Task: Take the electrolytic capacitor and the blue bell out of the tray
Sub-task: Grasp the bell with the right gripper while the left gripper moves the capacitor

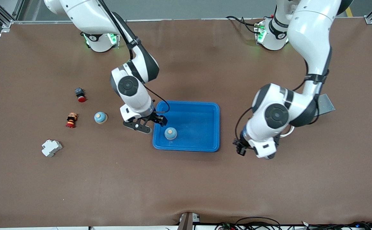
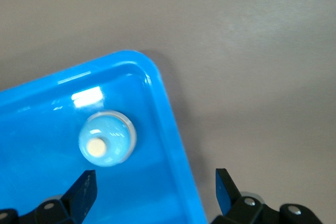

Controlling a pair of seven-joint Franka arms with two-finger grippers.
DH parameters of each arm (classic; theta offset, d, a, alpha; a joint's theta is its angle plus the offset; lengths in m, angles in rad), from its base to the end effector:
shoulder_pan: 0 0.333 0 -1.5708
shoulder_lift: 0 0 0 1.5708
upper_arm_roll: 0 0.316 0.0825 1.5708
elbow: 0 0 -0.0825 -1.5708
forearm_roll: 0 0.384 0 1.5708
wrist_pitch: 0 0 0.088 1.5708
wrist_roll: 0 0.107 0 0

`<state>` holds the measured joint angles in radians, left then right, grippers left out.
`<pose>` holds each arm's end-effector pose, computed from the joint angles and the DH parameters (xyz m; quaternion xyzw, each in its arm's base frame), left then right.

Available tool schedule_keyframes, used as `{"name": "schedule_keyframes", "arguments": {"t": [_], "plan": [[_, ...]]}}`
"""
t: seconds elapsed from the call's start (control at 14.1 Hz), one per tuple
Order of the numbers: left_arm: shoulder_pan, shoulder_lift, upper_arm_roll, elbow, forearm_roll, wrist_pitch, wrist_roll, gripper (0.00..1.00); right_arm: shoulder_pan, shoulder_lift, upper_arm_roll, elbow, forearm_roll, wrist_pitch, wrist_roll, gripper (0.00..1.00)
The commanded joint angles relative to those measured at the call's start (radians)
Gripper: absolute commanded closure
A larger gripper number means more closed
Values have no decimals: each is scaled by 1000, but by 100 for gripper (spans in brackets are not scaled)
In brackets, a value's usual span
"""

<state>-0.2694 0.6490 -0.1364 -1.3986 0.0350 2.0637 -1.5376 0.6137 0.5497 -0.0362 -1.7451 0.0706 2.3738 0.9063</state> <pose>0.6748 -0.2665 0.3295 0.8405 0.5411 -0.0149 0.0234 0.5630 0.3706 0.2673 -0.9819 0.1845 -0.0184 0.0388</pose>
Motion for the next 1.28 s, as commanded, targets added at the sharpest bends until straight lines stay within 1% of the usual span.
{"name": "schedule_keyframes", "arguments": {"t": [0.0,0.07,0.14,0.28,0.5,0.64,0.85,0.99,1.21], "plan": [[67,-42,-5,-34,19,-92,94,100,20,113,-10,165,-22,-47,69,0],[102,-39,-5,-36,19,-121,141,100,27,127,-10,179,-22,-47,74,0],[139,-32,-5,-37,20,-131,184,100,31,139,-10,190,-20,-47,75,0],[225,-29,-6,-56,20,-131,333,100,37,170,-11,219,-23,-45,97,0],[301,-29,-8,-68,10,-132,496,100,50,220,-14,268,-29,-44,126,0],[311,-19,-5,-69,9,-132,545,100,54,245,-17,283,-44,-42,137,0],[337,49,-3,-63,22,-119,608,100,57,271,-19,299,-55,-38,147,0],[352,50,-2,-65,25,-120,610,100,57,288,-19,311,-71,-36,158,0],[378,52,-2,-72,23,-122,675,100,58,300,-19,318,-72,-36,158,0]]}}
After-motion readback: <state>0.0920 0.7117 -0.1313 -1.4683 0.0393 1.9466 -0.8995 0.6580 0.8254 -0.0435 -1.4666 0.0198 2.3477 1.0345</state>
